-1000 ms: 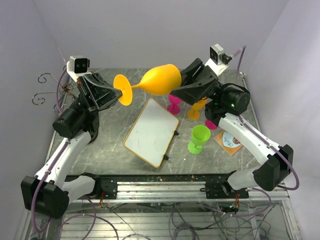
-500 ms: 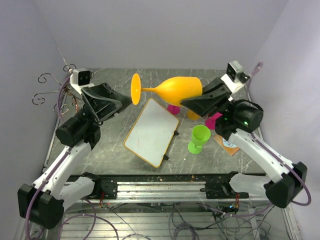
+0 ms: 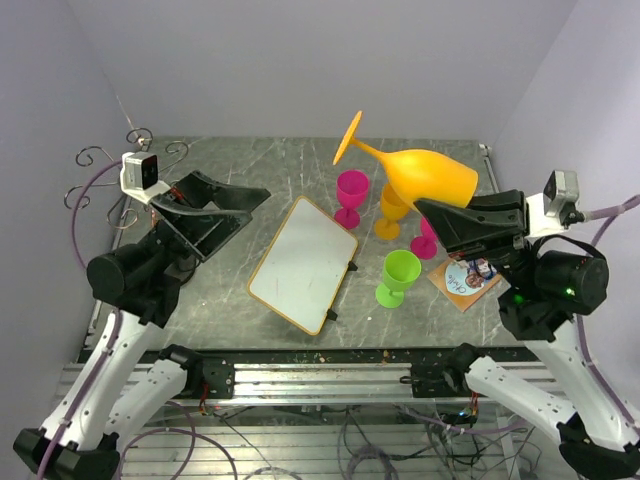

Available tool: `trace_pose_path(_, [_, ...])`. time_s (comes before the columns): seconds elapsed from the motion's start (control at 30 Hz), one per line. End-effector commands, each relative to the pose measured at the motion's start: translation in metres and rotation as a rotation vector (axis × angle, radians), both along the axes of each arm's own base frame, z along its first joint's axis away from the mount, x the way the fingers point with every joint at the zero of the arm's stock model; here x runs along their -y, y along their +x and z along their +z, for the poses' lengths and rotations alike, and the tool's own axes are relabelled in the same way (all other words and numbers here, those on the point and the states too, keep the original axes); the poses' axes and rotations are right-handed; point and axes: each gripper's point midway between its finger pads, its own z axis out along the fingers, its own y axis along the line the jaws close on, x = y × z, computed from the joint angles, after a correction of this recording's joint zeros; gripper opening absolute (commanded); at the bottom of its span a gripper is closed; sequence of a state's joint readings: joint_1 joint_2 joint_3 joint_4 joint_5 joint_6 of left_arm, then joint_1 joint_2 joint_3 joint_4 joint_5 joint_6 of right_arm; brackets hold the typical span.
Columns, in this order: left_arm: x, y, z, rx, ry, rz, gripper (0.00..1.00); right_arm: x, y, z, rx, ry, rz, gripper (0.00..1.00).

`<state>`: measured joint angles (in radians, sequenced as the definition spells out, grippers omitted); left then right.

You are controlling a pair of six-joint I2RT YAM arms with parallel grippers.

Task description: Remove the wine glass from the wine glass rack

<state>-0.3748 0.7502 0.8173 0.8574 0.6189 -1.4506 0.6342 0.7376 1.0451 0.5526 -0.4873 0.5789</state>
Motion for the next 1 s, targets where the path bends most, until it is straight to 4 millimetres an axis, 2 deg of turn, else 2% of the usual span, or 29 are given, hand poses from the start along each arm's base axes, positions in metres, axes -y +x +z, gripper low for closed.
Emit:
trace_pose_path(0.0, [0.000,0.029,-0.009,-0.028,0.137,0.214,0.99,0.009,0.060,-0.054,-0.215,-0.169,-0.298,0.00])
trace_pose_path(0.17, [-0.004,0.039,-0.008,-0.033,0.214,0.318,0.99,0.033,0.093,-0.104,-0.410,-0.345,-0.526,0.00])
trace_pose_path(0.3, [-0.008,0.043,-0.002,-0.009,0.264,0.383,0.99,0.042,0.102,-0.155,-0.538,-0.547,-0.604,0.00])
trace_pose_path(0.57, [-0.011,0.044,0.005,0.026,0.295,0.431,0.99,0.030,0.108,-0.228,-0.771,-0.910,-0.544,0.00])
trace_pose_path(0.73, [-0.017,0.038,0.003,0.027,0.320,0.461,0.99,0.024,0.125,-0.272,-0.902,-1.109,-0.553,0.00])
trace_pose_path(0.97, [-0.042,0.033,-0.004,-0.004,0.382,0.611,0.99,0.018,0.152,-0.308,-1.007,-1.263,-0.597,0.00])
